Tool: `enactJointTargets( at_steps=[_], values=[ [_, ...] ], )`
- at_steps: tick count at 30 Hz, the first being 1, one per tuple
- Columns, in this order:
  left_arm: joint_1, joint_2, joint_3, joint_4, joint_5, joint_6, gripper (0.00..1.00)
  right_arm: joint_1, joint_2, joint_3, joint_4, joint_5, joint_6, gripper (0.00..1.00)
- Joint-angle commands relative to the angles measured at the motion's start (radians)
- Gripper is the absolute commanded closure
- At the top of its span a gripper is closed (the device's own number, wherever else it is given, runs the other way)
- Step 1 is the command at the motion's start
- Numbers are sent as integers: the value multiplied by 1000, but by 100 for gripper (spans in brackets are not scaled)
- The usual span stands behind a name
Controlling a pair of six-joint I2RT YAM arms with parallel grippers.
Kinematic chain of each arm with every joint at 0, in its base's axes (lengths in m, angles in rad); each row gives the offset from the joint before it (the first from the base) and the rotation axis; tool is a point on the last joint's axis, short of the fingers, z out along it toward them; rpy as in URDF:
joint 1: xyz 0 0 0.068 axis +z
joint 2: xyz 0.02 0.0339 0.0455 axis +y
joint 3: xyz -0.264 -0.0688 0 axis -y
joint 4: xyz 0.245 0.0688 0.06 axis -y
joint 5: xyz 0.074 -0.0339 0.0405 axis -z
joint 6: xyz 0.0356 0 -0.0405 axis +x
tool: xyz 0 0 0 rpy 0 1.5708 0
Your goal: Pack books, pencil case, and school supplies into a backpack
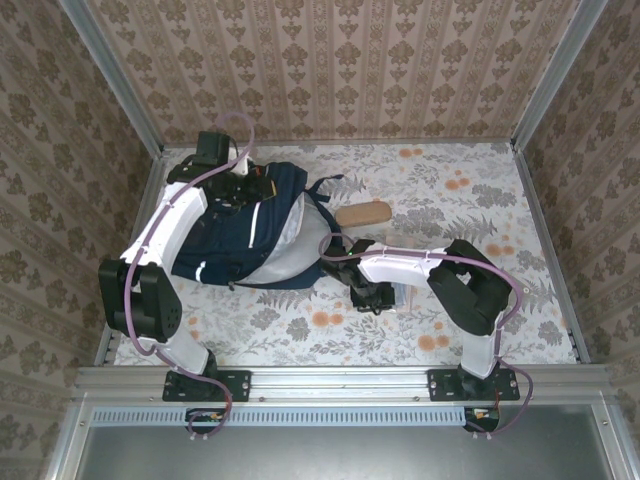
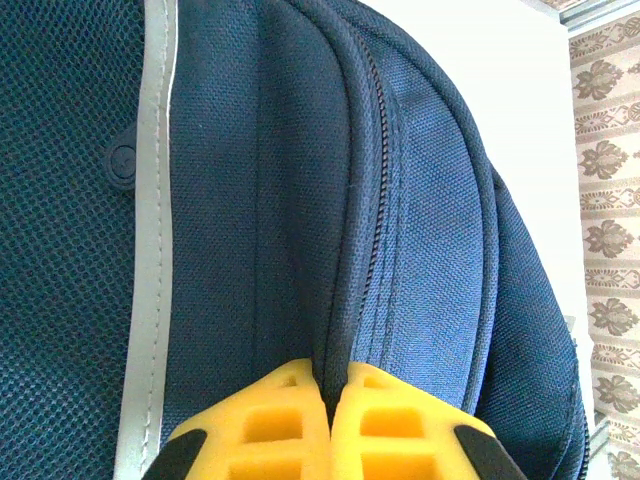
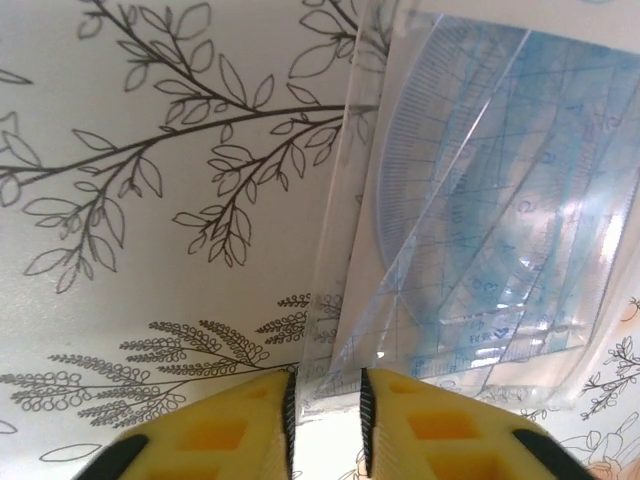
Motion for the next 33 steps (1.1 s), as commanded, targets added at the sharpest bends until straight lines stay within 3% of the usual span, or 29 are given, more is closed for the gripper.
enactJointTargets(
  at_steps=[1,8,21,28,33],
  values=[
    [9,-52,-2,30,27,-15,100,-3,16,-43,-1,7,20,81],
    [9,-51,-2,33,30,-17,100,-1,-31,-18,-36,36,27,100],
    [11,-55,5,36,42,-34,100,8,-216,164,-119,112,15,100],
    [17,-58,15,60,71,-84,100,12,-273,262,50,82,-78,100],
    [23,-66,15,69,73,-100,100,17,-234,386,187,32,-157,100]
  ],
)
